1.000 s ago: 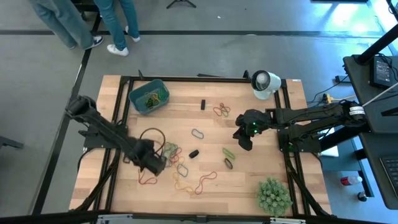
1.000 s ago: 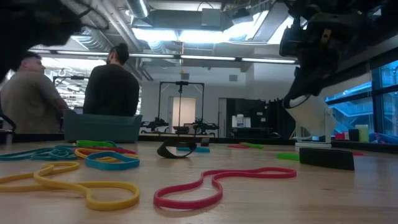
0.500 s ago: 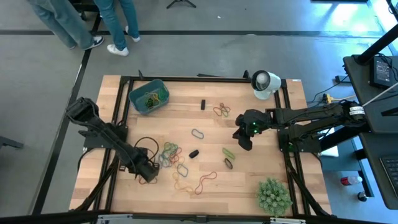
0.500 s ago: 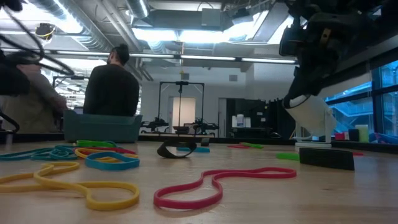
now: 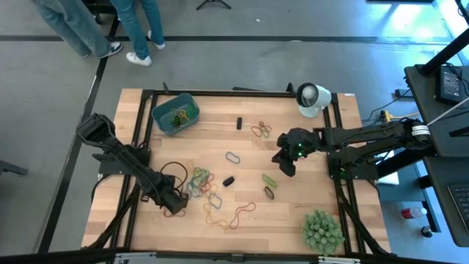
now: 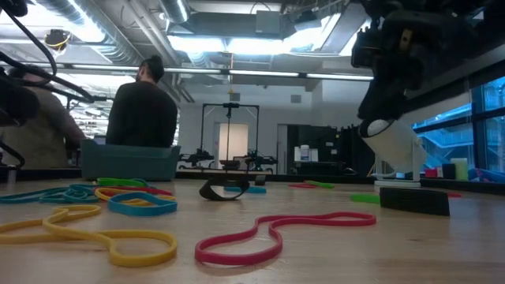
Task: Pick and place rubber bands into bin
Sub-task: Put the red rubber band into the bin
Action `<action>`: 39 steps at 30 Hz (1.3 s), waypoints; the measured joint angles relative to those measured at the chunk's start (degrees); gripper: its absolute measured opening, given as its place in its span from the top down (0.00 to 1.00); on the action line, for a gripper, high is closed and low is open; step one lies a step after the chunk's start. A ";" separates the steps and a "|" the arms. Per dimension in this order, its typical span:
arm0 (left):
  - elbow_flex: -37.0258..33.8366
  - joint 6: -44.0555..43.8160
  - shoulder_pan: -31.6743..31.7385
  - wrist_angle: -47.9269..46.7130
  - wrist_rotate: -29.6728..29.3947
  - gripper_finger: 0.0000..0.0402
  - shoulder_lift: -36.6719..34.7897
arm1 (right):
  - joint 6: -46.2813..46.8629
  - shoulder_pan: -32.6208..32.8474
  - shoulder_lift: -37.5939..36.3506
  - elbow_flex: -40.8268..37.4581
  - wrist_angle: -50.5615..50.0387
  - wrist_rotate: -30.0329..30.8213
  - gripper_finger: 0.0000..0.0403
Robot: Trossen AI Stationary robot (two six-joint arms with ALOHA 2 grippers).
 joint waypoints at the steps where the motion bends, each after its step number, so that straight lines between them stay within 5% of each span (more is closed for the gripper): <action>1: 0.70 0.51 -0.02 -0.76 -0.61 0.99 0.02 | 0.00 0.00 0.01 0.00 0.19 0.00 0.85; 10: 12.60 2.05 -0.01 -22.20 -7.85 1.00 -2.50 | -0.77 0.00 0.01 0.02 1.55 0.42 0.84; 21: 30.96 9.87 4.78 -54.20 -26.73 1.00 -6.95 | -1.74 0.00 -0.01 0.02 6.38 2.13 0.84; 30: 30.71 43.21 28.92 -53.85 -39.86 0.99 -14.43 | 0.29 -0.38 0.01 0.00 8.38 8.07 0.85; 39: 30.43 86.70 61.12 -44.86 -39.89 0.99 -16.54 | 7.60 -2.29 0.01 0.00 8.76 11.75 0.85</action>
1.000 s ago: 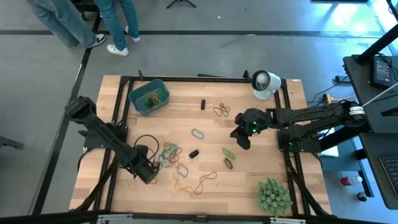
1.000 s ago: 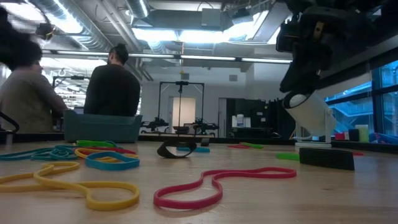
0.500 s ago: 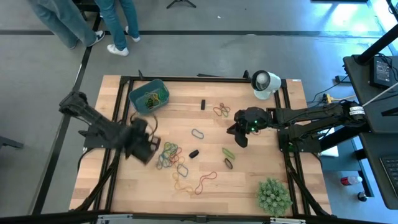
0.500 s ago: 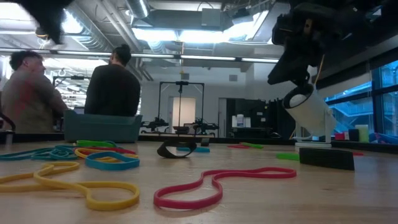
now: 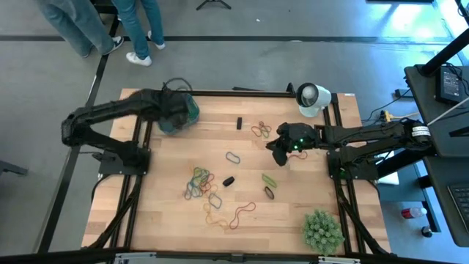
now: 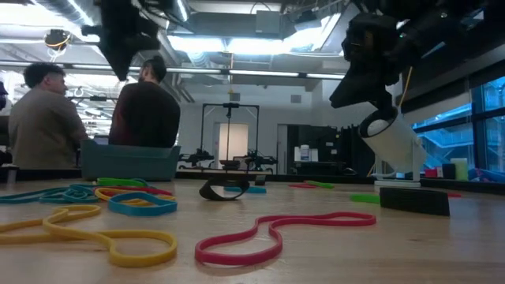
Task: Pick and place rubber bands into bin
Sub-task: Put the red rubber band into the bin
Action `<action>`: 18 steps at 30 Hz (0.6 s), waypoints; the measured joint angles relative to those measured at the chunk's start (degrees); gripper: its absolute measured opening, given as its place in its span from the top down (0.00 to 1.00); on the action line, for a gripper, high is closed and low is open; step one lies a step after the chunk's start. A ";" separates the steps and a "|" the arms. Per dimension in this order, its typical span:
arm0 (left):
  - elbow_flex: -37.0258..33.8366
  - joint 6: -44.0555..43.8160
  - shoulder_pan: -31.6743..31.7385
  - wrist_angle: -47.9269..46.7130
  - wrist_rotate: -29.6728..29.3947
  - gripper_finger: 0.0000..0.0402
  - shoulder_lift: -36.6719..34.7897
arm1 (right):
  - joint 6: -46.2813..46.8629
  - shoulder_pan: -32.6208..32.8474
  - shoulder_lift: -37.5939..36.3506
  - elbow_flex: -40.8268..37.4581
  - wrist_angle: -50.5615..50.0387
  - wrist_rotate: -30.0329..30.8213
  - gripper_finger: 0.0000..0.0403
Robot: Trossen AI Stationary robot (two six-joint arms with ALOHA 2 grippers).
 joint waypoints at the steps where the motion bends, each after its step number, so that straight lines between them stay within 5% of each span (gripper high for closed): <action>1: -0.47 4.73 3.02 3.24 1.11 1.00 -0.03 | 0.78 -0.28 0.02 0.02 0.00 0.38 0.85; 9: -9.10 26.31 21.31 22.92 15.75 1.00 2.47 | 6.79 -2.30 0.00 0.01 0.11 2.50 0.85; 18: -16.23 34.57 28.40 30.72 26.78 0.99 12.86 | 12.35 -2.83 0.01 0.01 0.35 8.11 0.85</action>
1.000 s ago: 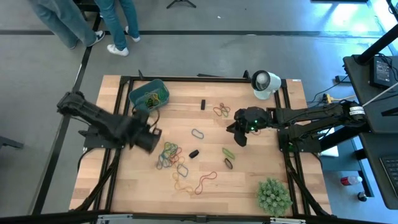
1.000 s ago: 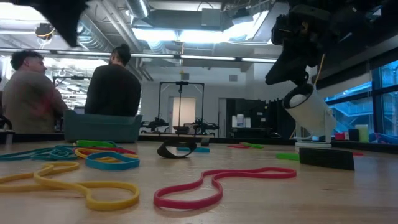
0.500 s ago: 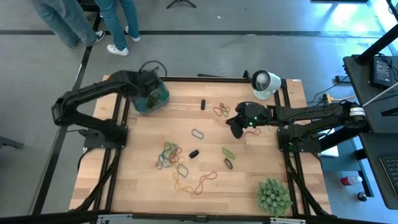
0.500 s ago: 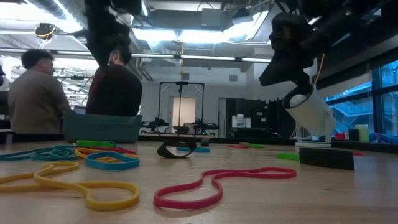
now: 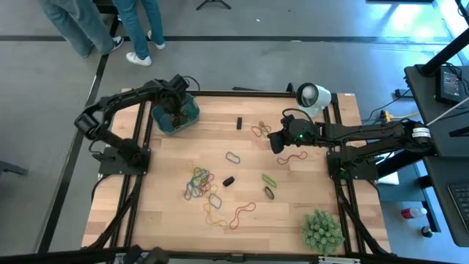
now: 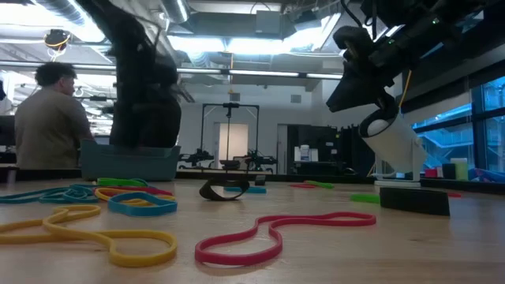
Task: Pick and place rubber bands into bin
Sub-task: Put the red rubber band into the bin
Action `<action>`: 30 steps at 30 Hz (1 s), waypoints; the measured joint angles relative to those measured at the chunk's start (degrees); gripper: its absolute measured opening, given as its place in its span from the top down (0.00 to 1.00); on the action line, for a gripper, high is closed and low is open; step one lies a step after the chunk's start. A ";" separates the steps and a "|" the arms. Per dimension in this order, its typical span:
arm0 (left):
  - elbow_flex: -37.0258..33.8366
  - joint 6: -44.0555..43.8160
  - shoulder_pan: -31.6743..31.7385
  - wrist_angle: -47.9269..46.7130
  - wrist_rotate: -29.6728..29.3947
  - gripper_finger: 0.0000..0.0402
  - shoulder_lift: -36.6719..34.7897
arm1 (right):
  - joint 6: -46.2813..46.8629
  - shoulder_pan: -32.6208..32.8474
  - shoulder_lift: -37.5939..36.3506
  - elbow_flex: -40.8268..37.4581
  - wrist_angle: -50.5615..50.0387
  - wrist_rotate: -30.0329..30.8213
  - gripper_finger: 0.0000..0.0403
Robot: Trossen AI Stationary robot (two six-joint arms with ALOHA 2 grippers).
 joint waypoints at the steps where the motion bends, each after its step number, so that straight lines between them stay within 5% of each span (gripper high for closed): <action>1: 0.00 0.80 0.23 0.35 1.32 0.99 1.28 | 0.60 0.00 -0.01 0.00 0.02 0.17 0.85; 9: 0.00 1.86 0.25 1.24 3.96 0.88 6.56 | 1.11 0.02 -0.01 0.01 0.00 0.25 0.85; 20: 6.75 -1.95 0.22 -0.69 3.80 0.62 1.97 | -1.21 0.02 -0.01 0.00 -0.83 0.27 0.85; 24: 8.02 -8.27 -0.77 -1.41 3.77 0.59 -1.90 | -0.87 0.02 -0.13 0.01 -3.44 -0.58 0.85; 30: 8.02 -17.89 -7.87 -1.38 3.87 0.66 -8.89 | -2.60 0.04 -3.27 0.04 -17.32 -10.74 0.85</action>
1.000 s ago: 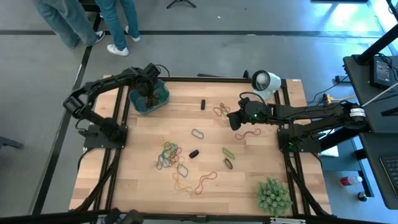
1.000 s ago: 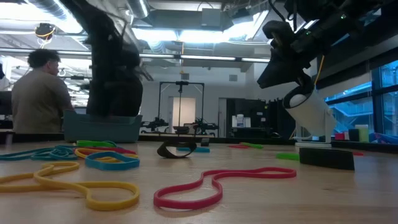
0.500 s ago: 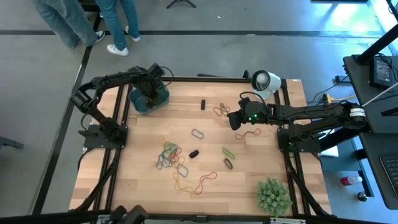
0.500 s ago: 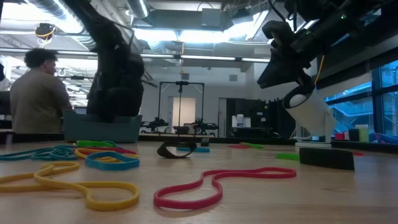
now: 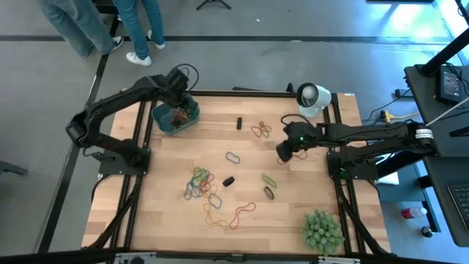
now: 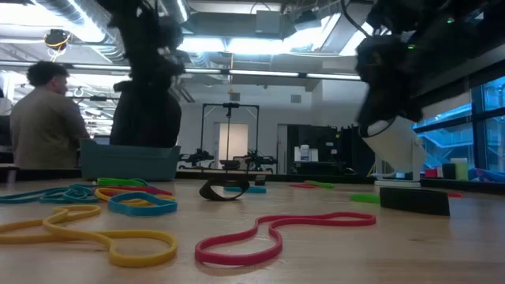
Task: Pick and place rubber bands into bin
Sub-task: Put the red rubber band into the bin
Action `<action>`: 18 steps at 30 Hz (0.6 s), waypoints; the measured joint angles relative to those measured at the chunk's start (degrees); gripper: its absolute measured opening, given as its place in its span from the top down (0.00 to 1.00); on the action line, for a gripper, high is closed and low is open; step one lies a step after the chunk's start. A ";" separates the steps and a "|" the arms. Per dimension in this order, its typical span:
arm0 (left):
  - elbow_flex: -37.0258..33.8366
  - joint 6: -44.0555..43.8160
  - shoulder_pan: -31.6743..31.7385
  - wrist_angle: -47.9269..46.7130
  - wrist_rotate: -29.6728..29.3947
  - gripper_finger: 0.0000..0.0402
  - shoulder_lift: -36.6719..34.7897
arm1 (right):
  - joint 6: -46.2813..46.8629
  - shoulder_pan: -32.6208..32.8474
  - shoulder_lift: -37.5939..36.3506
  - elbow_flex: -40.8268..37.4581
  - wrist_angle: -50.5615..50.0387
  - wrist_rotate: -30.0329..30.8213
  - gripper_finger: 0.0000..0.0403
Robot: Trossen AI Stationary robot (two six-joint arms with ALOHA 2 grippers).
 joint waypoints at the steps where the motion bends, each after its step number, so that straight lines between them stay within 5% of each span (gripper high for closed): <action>1: 0.00 -0.74 -2.09 0.02 0.04 0.69 -0.95 | -0.86 0.03 -0.59 0.00 -2.79 -1.33 0.85; 9: -1.28 -6.37 -22.44 1.93 0.15 0.97 -2.40 | -15.09 0.01 -2.00 0.00 -17.94 -3.69 0.84; 18: -15.11 -20.64 -44.70 19.40 3.00 0.99 -2.33 | -24.75 0.01 6.40 0.00 -19.89 -4.24 0.77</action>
